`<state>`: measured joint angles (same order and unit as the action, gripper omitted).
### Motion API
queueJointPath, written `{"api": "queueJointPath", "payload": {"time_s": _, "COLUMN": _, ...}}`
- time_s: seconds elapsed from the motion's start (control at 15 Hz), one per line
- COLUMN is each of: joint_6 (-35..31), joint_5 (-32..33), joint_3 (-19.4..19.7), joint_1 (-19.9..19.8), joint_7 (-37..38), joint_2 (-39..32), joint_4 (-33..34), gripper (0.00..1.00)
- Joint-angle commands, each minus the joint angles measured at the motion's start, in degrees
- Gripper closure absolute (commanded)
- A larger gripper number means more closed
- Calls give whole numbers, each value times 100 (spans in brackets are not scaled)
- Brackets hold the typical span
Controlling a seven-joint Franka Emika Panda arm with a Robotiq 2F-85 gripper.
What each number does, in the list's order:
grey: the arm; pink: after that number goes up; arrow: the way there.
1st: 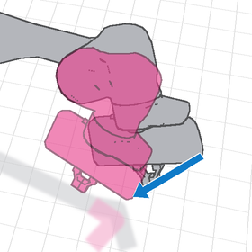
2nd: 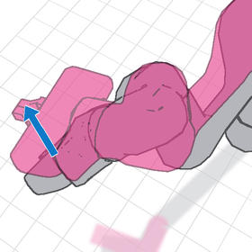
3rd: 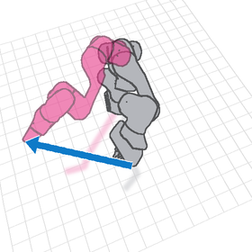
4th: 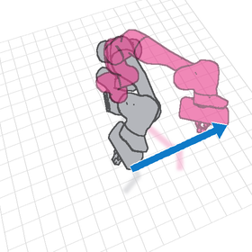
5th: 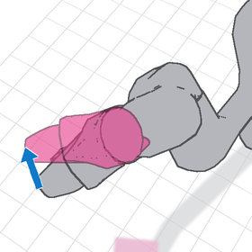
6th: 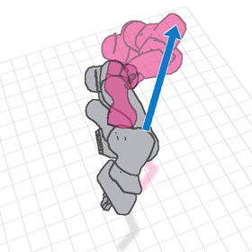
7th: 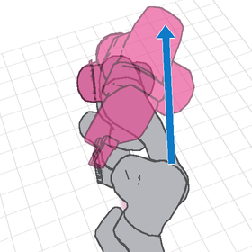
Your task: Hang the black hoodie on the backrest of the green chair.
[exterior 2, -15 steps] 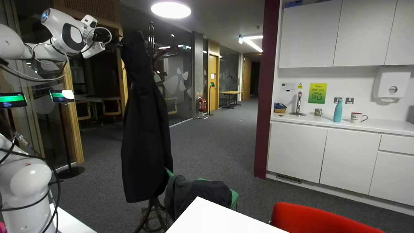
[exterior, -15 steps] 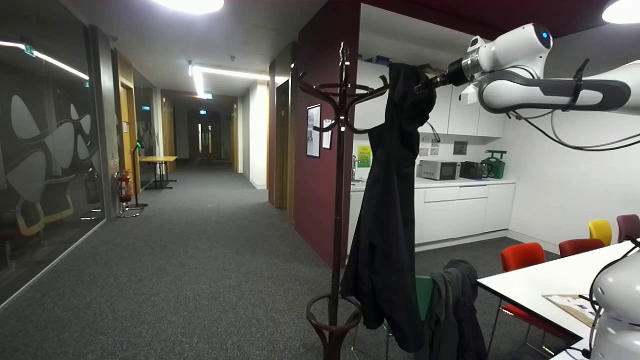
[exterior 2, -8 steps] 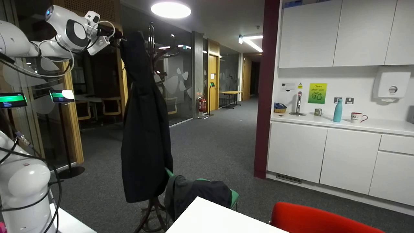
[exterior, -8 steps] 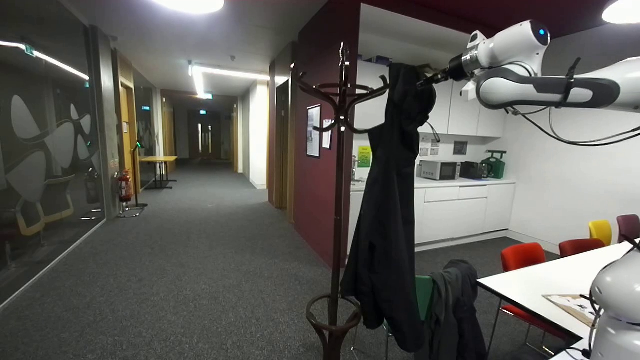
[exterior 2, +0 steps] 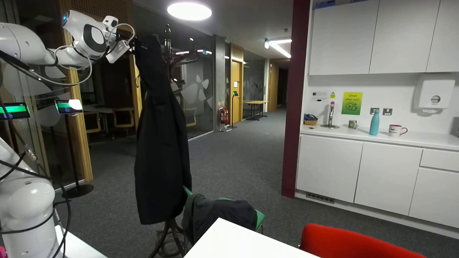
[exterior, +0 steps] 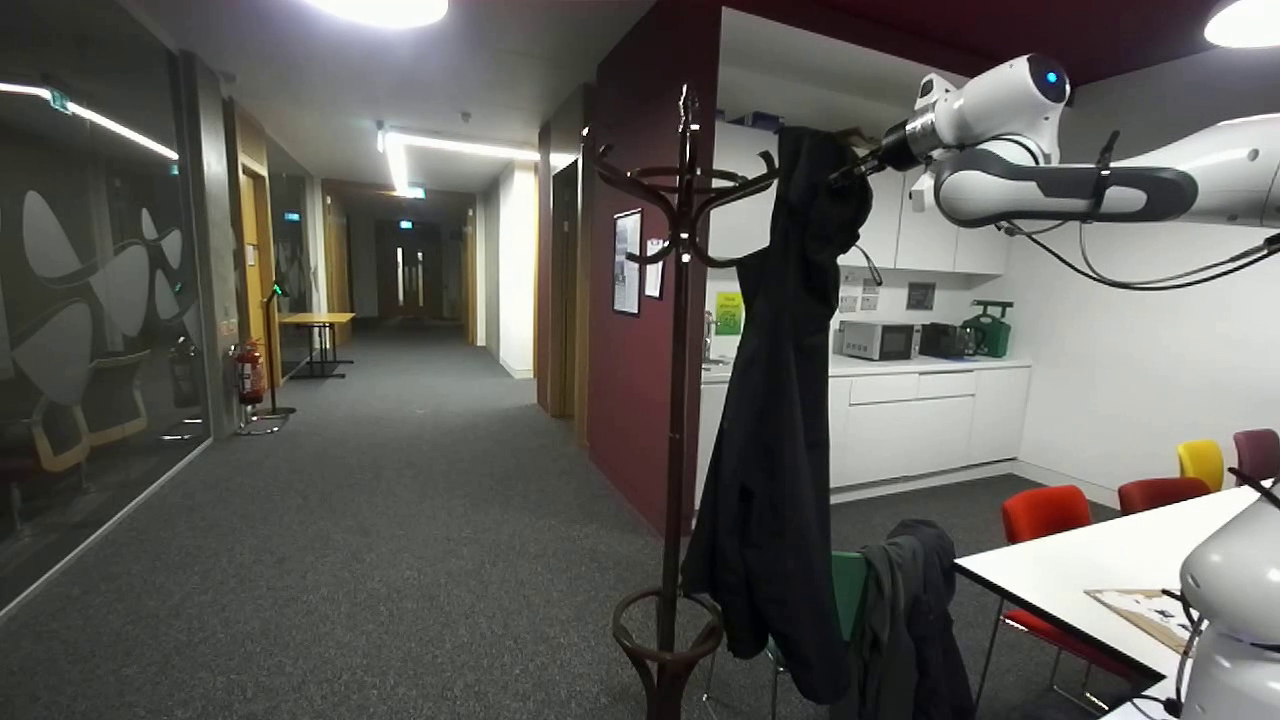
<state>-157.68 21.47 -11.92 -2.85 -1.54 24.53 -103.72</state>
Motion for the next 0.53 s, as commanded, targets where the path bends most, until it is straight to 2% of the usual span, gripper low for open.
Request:
{"api": "queueJointPath", "payload": {"time_s": 0.0, "joint_6": -154, "joint_5": 200, "joint_3": -7, "joint_1": 8, "joint_7": -206, "joint_2": -234, "joint_4": 233, "gripper": 64}}
{"api": "queueJointPath", "payload": {"time_s": 0.33, "joint_6": -124, "joint_5": 350, "joint_3": -34, "joint_1": -64, "joint_7": -151, "joint_2": -121, "joint_4": 180, "gripper": 99}}
{"api": "queueJointPath", "payload": {"time_s": 0.47, "joint_6": -115, "joint_5": 433, "joint_3": -53, "joint_1": -97, "joint_7": -107, "joint_2": -37, "joint_4": 189, "gripper": 100}}
